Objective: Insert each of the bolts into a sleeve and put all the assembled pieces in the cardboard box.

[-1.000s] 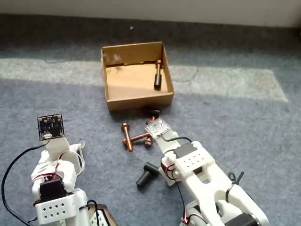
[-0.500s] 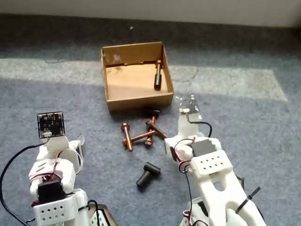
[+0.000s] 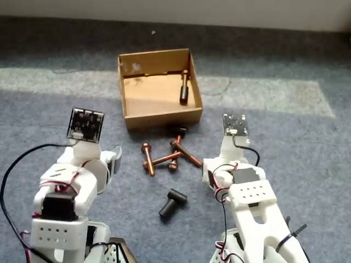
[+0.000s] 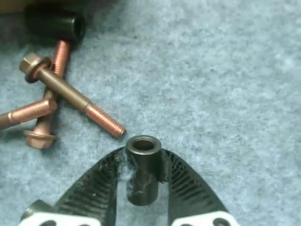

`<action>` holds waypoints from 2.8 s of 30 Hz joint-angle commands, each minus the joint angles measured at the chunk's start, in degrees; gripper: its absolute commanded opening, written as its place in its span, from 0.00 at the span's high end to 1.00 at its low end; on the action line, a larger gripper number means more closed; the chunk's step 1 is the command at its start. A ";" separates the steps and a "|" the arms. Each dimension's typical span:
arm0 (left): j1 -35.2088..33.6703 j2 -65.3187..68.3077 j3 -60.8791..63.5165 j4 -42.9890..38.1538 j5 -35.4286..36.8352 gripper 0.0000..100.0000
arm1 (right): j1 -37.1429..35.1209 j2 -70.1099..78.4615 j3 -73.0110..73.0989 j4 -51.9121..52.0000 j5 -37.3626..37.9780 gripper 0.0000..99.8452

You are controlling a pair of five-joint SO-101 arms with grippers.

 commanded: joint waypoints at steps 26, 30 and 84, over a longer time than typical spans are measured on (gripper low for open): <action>14.73 88.75 -44.09 -0.18 22.77 0.75 | 0.48 -1.36 0.04 -2.77 -0.44 1.00; 14.29 93.85 -48.04 0.18 23.03 0.76 | 0.48 -1.36 0.13 -2.77 -0.35 1.00; 9.89 2.68 -7.52 -27.78 15.47 1.00 | -23.08 -39.60 -2.33 -3.56 -0.26 1.00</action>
